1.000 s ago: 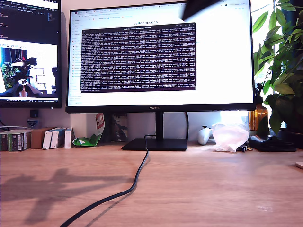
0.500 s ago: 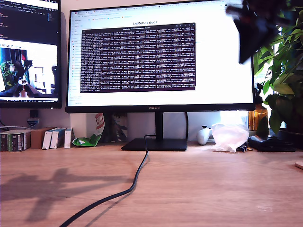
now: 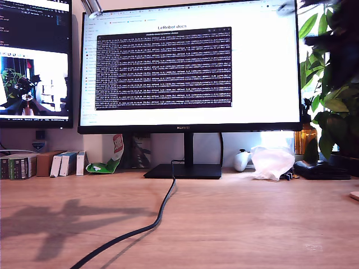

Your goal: Pick the metallic laser pointer with your right arm, pass it to your left arm, then place it down to the left side of the table

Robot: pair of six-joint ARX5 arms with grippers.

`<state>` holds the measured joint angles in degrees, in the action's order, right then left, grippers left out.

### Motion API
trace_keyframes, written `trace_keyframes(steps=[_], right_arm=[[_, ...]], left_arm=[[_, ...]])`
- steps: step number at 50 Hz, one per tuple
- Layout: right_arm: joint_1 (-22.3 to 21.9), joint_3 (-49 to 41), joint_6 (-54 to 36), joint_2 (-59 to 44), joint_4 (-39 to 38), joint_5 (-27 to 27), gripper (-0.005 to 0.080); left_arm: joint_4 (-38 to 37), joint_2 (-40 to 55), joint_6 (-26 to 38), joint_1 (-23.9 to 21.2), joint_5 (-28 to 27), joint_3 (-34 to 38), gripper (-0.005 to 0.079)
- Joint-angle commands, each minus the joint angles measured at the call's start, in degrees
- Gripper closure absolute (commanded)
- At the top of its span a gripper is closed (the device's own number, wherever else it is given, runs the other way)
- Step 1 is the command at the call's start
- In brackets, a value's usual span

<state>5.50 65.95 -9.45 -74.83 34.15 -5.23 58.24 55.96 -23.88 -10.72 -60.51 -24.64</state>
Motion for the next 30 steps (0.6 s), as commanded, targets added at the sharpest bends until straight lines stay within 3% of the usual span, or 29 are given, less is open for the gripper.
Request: trace_keyframes(steps=[1,17,30], right_arm=[[-1.9,-2.6,1.27,2.64,-2.27,-0.26,0.0765],[-7.82,-16.57,2.23,17.07,-4.94,0.52,0.0765],[-7.87,-23.23,2.03,29.14,-4.33,3.63,0.0765]], left_arm=[[-0.92,-0.13,1.09,0.28,-0.11,-1.01,0.0764],[-18.6,-0.13,13.99,0.48,6.71,-1.01,0.0764],[-48.17,0.09,26.43,0.61,16.37,-6.05,0.0764]])
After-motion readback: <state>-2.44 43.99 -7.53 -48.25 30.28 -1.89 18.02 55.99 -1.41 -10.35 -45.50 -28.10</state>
